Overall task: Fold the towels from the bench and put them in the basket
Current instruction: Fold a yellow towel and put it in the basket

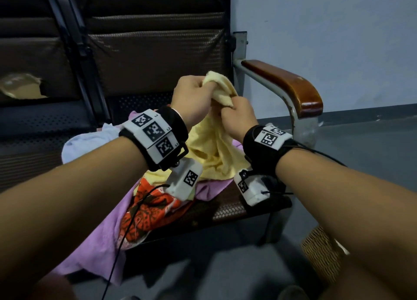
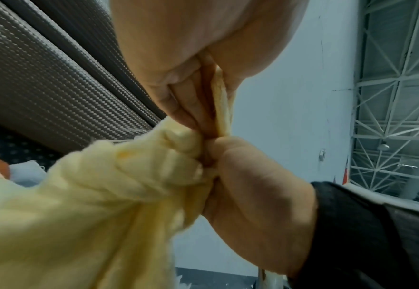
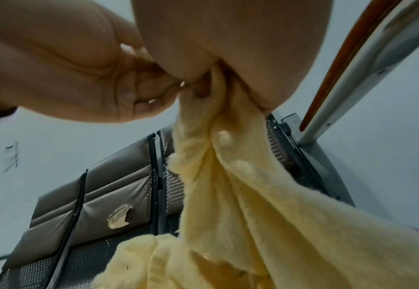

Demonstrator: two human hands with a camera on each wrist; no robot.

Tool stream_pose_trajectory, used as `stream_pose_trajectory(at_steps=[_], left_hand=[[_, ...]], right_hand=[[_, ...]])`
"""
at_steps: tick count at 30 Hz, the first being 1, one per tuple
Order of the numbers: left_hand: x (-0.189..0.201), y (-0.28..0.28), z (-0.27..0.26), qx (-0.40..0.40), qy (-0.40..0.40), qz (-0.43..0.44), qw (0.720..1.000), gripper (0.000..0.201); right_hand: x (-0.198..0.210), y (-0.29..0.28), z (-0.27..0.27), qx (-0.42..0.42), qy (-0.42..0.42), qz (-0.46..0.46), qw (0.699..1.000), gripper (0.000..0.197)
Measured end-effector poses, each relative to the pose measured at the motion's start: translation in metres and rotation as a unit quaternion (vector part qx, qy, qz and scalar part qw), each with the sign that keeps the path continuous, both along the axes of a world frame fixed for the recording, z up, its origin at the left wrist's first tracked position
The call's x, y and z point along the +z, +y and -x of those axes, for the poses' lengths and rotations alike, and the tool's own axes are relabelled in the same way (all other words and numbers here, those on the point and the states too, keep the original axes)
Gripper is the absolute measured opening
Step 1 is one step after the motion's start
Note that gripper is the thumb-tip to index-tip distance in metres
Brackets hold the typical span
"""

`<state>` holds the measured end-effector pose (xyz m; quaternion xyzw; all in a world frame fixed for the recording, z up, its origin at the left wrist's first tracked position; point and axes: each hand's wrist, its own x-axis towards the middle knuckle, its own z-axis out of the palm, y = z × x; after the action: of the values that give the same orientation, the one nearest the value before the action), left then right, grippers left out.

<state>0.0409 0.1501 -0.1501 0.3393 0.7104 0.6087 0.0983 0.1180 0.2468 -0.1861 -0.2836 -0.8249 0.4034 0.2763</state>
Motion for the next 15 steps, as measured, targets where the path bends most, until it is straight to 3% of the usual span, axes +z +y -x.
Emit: stream_pose_trajectory(at_steps=[2,4,6,9,12,15], left_hand=[[-0.001,-0.001,0.005,0.003,-0.051,-0.036,0.998,0.028],[-0.002,-0.002,0.01,0.008,-0.109,-0.064,0.992,0.029],[-0.002,-0.002,0.017,0.033,-0.141,-0.068,0.987,0.03],[-0.007,-0.003,0.026,0.079,-0.168,-0.076,0.98,0.026],[-0.018,-0.005,0.039,0.114,-0.185,-0.073,0.973,0.025],[-0.025,-0.009,0.052,0.136,-0.24,-0.102,0.956,0.023]], right_hand=[[0.003,-0.001,-0.001,0.035,0.033,0.066,0.997,0.026],[0.004,0.002,0.0,0.039,0.041,0.077,0.995,0.026],[0.002,0.011,-0.002,0.026,0.004,-0.013,1.0,0.041],[-0.003,0.022,-0.005,0.036,-0.129,-0.166,0.977,0.033],[-0.006,0.03,-0.009,0.049,-0.207,-0.193,0.958,0.025],[0.001,0.032,-0.015,0.047,-0.198,-0.174,0.963,0.027]])
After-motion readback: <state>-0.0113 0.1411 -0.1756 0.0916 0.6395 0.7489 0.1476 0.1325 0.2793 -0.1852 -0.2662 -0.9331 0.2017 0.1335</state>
